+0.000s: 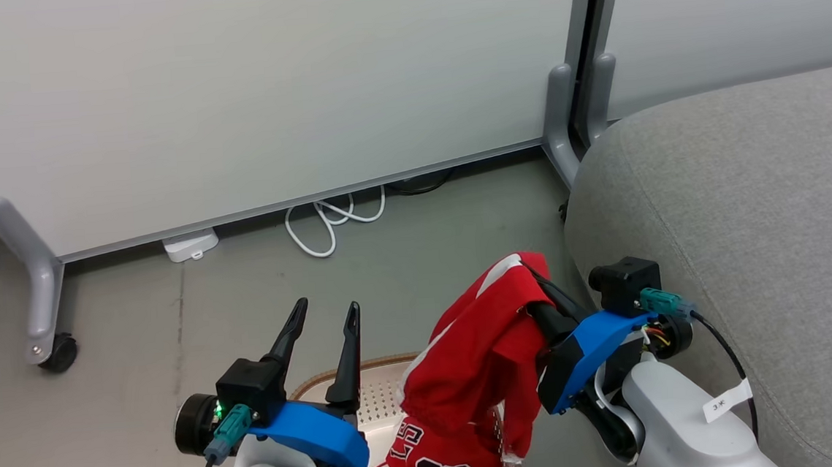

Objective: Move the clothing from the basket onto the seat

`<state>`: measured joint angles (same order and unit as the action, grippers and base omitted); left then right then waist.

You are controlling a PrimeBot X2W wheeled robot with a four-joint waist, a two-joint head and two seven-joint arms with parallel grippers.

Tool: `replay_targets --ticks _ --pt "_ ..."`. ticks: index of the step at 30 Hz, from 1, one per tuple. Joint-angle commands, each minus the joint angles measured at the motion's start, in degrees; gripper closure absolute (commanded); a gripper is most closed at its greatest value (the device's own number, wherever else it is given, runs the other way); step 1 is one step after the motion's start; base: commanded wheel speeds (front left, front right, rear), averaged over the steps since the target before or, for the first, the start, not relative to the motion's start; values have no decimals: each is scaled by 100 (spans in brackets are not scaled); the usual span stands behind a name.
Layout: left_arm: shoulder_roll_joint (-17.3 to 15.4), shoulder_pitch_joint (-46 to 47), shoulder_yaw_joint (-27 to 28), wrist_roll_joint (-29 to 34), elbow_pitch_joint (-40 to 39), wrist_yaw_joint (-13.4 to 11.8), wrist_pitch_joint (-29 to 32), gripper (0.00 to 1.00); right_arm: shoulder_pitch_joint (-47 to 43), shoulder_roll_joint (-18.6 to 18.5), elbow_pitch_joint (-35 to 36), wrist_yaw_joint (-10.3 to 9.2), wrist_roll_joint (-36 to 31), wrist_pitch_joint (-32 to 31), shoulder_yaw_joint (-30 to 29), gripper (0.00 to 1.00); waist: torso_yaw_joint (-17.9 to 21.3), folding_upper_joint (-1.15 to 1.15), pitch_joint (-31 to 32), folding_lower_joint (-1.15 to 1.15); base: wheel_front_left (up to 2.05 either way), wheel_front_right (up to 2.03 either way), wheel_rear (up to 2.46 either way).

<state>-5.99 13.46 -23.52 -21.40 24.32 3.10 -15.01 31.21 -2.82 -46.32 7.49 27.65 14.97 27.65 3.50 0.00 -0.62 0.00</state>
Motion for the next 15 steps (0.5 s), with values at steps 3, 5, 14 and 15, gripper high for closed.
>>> replay_targets --ticks 3,5,14,15 --pt "68 -74 140 134 30 100 -25 0 -5 -13 60 1 32 32 27 100 156 0 -21 0 0 0 0" --pt "100 -79 195 196 33 137 -26 0 11 -13 90 1 34 32 45 100 259 0 -43 0 0 0 0" --pt "212 -70 357 383 34 258 -25 0 6 -13 182 1 81 32 129 100 888 0 -114 0 0 0 0" --pt "221 -72 367 407 36 274 -25 0 1 -13 189 1 85 32 147 100 974 0 -114 0 0 0 0"
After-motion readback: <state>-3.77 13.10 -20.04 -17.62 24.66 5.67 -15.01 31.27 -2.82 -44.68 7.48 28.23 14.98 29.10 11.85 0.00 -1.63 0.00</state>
